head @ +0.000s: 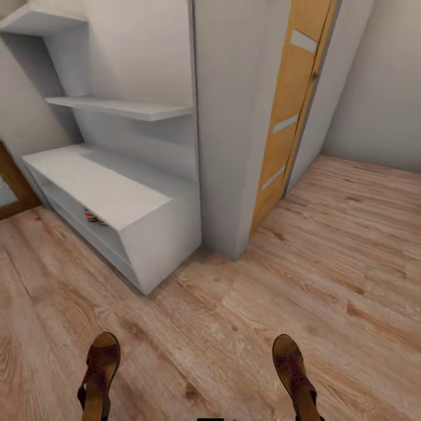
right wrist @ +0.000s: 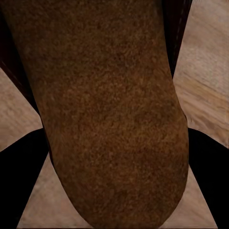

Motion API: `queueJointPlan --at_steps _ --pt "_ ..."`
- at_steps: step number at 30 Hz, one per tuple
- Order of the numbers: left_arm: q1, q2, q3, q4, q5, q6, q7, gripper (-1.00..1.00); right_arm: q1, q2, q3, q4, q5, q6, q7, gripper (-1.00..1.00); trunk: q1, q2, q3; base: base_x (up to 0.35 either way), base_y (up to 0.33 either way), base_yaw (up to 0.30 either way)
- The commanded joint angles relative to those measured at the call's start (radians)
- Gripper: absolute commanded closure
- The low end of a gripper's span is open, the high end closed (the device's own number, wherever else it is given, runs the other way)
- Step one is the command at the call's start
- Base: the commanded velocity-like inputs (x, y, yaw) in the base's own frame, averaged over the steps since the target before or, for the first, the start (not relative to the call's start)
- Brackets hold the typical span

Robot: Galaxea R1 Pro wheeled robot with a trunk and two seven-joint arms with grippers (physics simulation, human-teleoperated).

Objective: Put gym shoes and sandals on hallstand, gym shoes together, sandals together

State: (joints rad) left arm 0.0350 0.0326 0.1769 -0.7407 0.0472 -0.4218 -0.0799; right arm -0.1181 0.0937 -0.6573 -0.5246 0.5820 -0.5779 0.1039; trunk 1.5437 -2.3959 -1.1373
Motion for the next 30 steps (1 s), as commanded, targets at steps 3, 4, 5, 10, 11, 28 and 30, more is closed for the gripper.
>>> queueJointPlan --at_steps 3,4,5,10,11,28,30 --pt "0.000 0.000 0.003 0.000 0.002 -0.001 -0.008 1.00 -0.001 0.001 -0.009 -0.001 0.001 -0.003 0.010 1.00 -0.001 0.000 0.001 -0.218 0.255 0.279" --pt "0.000 0.000 0.003 0.000 0.002 0.000 -0.008 1.00 -0.001 0.001 -0.009 -0.002 0.001 -0.003 0.010 1.00 -0.001 0.000 0.001 -0.219 0.255 0.279" --pt "-0.001 0.000 0.003 0.000 0.002 -0.001 -0.008 1.00 -0.001 0.001 -0.009 -0.002 0.001 -0.003 0.010 1.00 -0.001 0.000 0.002 -0.218 0.255 0.279" --pt "-0.001 0.000 0.003 0.000 0.002 -0.001 -0.008 1.00 -0.001 0.001 -0.009 -0.002 0.001 -0.003 0.010 1.00 -0.001 0.000 0.005 -0.208 0.256 0.278" --pt "-0.001 0.000 0.003 0.000 0.002 -0.001 -0.008 1.00 -0.001 0.001 -0.009 -0.002 0.001 -0.003 0.010 1.00 -0.001 0.000 0.005 -0.196 0.261 0.278" --pt "-0.001 0.000 0.003 0.000 0.003 -0.001 -0.008 1.00 -0.001 0.001 -0.009 -0.002 0.001 -0.003 0.011 1.00 -0.001 0.000 0.016 -0.083 0.291 0.276" --pt "-0.001 0.000 0.003 0.000 0.003 -0.001 -0.008 1.00 -0.001 0.001 -0.009 -0.002 0.001 -0.003 0.011 1.00 -0.001 0.000 0.017 -0.001 0.308 0.273"
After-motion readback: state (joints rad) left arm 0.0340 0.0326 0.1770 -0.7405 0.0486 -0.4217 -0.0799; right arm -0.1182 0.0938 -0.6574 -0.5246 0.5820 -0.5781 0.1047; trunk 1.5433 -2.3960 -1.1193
